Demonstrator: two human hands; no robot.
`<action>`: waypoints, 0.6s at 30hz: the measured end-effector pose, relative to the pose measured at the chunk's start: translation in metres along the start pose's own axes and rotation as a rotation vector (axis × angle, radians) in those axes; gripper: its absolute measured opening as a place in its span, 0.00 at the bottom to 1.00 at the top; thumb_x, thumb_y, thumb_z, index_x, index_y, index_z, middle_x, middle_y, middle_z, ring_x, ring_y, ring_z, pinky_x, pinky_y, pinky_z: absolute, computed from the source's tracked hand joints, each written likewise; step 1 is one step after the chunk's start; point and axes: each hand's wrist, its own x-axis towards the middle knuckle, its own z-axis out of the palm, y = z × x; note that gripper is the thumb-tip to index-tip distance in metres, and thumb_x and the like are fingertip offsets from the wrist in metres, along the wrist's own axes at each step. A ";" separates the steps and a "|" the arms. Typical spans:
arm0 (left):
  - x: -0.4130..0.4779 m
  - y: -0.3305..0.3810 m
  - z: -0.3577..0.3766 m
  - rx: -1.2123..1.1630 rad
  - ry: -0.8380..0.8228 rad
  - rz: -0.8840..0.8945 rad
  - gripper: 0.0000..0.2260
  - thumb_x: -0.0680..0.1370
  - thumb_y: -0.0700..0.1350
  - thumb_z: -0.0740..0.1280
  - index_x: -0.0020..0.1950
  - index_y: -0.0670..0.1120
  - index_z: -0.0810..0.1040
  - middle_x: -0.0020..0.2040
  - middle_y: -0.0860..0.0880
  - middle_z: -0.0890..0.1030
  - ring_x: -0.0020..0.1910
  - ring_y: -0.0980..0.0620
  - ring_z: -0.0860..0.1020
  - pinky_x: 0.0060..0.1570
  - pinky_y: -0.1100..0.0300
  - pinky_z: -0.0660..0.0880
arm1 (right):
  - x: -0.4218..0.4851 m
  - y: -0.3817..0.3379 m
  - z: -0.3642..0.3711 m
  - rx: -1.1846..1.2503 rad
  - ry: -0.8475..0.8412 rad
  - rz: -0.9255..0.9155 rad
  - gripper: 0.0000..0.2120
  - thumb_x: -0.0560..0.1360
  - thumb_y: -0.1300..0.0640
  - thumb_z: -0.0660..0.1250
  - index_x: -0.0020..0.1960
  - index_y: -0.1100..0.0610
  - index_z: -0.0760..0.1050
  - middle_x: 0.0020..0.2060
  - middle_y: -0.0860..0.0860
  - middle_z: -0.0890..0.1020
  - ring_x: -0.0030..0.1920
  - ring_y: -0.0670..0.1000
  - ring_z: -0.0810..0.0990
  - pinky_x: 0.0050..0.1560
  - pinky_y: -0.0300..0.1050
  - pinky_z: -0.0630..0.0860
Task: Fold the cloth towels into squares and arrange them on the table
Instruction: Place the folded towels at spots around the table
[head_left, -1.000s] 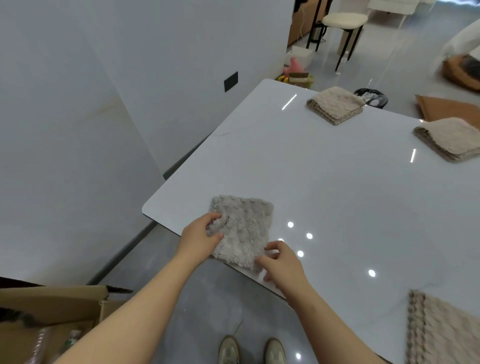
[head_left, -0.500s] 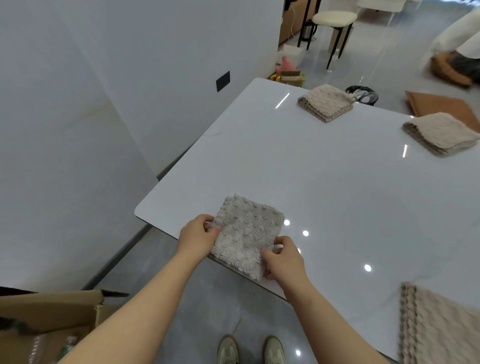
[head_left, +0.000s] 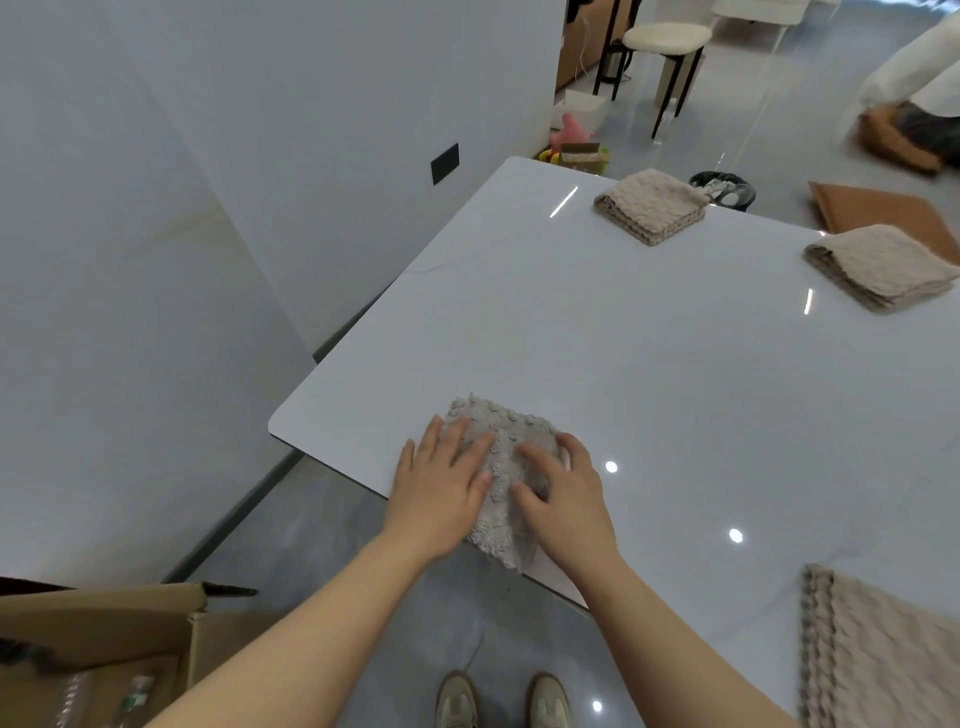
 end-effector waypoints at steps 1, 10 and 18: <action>0.000 0.000 0.005 0.034 -0.039 -0.021 0.22 0.81 0.55 0.46 0.75 0.59 0.48 0.78 0.54 0.45 0.76 0.49 0.41 0.73 0.48 0.42 | 0.001 0.001 0.001 -0.094 -0.029 0.002 0.22 0.76 0.51 0.61 0.69 0.44 0.66 0.74 0.48 0.55 0.69 0.52 0.61 0.62 0.45 0.66; 0.005 0.001 0.008 0.064 -0.059 -0.100 0.23 0.81 0.56 0.45 0.76 0.58 0.46 0.78 0.54 0.44 0.76 0.50 0.40 0.73 0.46 0.39 | 0.005 0.002 0.003 -0.265 -0.041 0.008 0.24 0.77 0.46 0.57 0.73 0.44 0.58 0.76 0.50 0.54 0.70 0.57 0.59 0.66 0.50 0.63; -0.048 0.025 0.003 -0.286 0.368 -0.250 0.22 0.75 0.53 0.54 0.65 0.48 0.73 0.66 0.48 0.72 0.68 0.46 0.66 0.67 0.50 0.62 | -0.025 0.009 -0.015 0.039 0.088 -0.076 0.19 0.76 0.53 0.61 0.66 0.50 0.69 0.70 0.49 0.66 0.68 0.53 0.63 0.67 0.45 0.61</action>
